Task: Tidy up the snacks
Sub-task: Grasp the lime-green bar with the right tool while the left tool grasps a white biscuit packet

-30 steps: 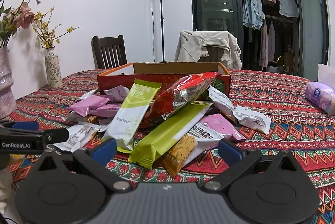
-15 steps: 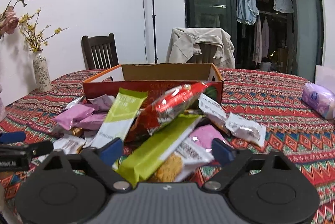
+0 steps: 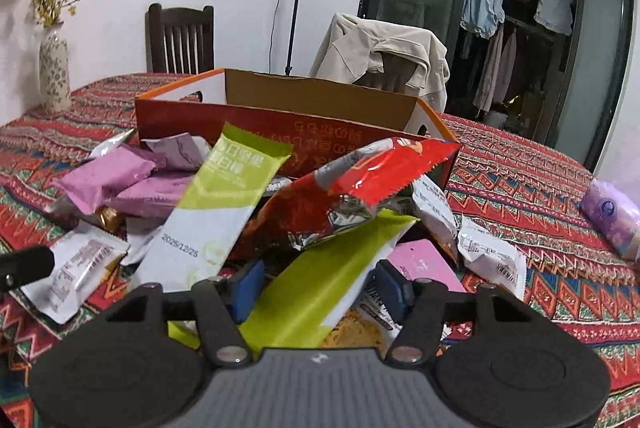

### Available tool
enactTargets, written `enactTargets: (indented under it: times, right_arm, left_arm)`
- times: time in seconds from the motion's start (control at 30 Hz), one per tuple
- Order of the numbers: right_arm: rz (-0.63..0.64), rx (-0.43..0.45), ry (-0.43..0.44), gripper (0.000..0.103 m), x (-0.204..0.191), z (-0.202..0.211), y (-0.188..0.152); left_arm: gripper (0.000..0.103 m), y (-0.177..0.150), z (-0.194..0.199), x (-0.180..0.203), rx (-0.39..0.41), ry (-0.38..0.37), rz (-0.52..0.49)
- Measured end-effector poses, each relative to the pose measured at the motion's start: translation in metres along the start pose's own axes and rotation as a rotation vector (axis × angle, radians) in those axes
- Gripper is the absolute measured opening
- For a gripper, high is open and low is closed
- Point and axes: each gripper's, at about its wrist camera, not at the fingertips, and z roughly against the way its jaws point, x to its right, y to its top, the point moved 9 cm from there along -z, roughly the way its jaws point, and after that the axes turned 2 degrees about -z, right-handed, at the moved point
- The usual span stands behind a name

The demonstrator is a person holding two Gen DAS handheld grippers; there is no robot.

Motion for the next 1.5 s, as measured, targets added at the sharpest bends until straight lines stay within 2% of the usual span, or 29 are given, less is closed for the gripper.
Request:
enactTargets:
  times: [0.07, 0.13, 0.23, 0.43, 0.63, 0.9, 0.97, 1.0, 1.07, 1.2, 1.33, 1.5]
  right_arm:
    - [0.023, 0.001, 0.0, 0.05, 0.001, 0.004, -0.001]
    - [0.031, 0.01, -0.003, 0.039, 0.006, 0.01, -0.002]
    - [-0.005, 0.033, 0.002, 0.032, 0.021, 0.021, -0.003]
    - [-0.068, 0.098, 0.026, 0.03, 0.045, 0.044, 0.001]
    - [-0.107, 0.141, 0.051, 0.03, 0.058, 0.056, 0.003]
    - [-0.116, 0.107, 0.081, 0.03, 0.06, 0.048, -0.009]
    - [-0.121, 0.102, 0.086, 0.03, 0.061, 0.045, -0.011]
    - [-0.124, 0.101, 0.089, 0.03, 0.061, 0.044, -0.011]
    - [-0.123, 0.098, 0.094, 0.031, 0.061, 0.042, -0.01]
    - [-0.107, 0.085, 0.093, 0.033, 0.06, 0.036, -0.009]
    - [-0.084, 0.035, 0.06, 0.04, 0.057, 0.021, -0.01]
    - [-0.1, 0.059, 0.054, 0.034, 0.059, 0.025, -0.01]
  left_arm:
    - [0.103, 0.0, 0.0, -0.001, 0.0, 0.003, 0.002]
    - [0.103, 0.001, 0.001, -0.003, -0.002, 0.01, 0.003]
    - [0.103, 0.002, -0.001, -0.005, -0.013, 0.024, 0.004]
    - [0.103, 0.008, -0.011, -0.006, -0.052, 0.047, 0.004]
    - [0.103, 0.007, -0.029, -0.003, -0.127, 0.055, -0.014]
    - [0.102, 0.002, -0.039, 0.021, -0.176, 0.033, -0.061]
    - [0.084, -0.001, -0.042, 0.027, -0.197, 0.028, -0.066]
    - [0.081, -0.002, -0.042, 0.029, -0.196, 0.028, -0.064]
    - [0.047, -0.001, -0.039, 0.032, -0.183, 0.014, -0.058]
    - [0.045, -0.001, -0.033, 0.032, -0.182, -0.001, -0.035]
    - [0.044, 0.001, -0.027, 0.032, -0.172, -0.003, -0.036]
    - [0.044, 0.007, -0.015, 0.031, -0.14, -0.003, -0.039]
